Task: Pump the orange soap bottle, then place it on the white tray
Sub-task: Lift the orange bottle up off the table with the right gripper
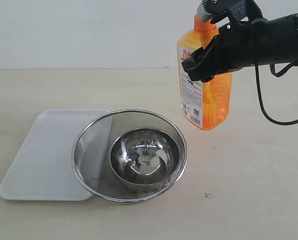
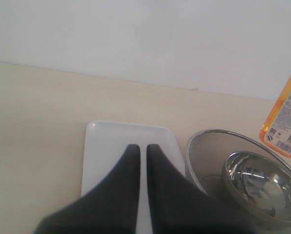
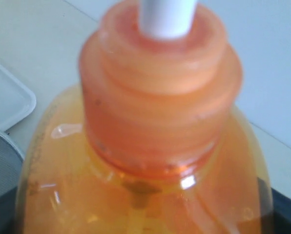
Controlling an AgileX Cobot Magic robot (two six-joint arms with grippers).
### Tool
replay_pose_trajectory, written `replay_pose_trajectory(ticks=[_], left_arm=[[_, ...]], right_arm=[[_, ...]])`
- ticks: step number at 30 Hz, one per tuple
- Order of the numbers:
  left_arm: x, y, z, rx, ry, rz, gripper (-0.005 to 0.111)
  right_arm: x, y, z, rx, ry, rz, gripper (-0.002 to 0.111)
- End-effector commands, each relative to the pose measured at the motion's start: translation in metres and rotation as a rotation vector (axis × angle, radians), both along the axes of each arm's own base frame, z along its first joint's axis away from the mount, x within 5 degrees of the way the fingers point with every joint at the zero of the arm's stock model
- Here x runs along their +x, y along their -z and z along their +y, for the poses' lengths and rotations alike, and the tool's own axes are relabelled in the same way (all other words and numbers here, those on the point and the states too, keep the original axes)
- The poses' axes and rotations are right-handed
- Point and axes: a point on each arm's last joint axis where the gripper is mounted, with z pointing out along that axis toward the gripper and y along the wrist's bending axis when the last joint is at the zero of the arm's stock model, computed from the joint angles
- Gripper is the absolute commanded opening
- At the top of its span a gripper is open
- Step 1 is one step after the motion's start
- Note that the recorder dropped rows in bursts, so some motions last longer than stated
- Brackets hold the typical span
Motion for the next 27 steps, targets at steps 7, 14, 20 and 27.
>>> replay_pose_trajectory(ticks=[7, 14, 20, 27], left_arm=[[0.000, 0.000, -0.001, -0.009, 0.004, -0.009, 0.005], [0.000, 0.000, -0.001, -0.009, 0.004, -0.009, 0.005], [0.000, 0.000, -0.001, -0.009, 0.004, -0.009, 0.005], [0.000, 0.000, -0.001, -0.009, 0.004, -0.009, 0.005]], right_arm=[[0.005, -0.034, 0.001, 0.060, 0.019, -0.084, 0.000], [0.007, -0.049, 0.006, 0.097, -0.014, -0.105, 0.000], [0.009, -0.059, 0.008, 0.132, -0.015, -0.115, 0.000], [0.010, -0.068, 0.010, 0.157, -0.026, -0.128, 0.000]])
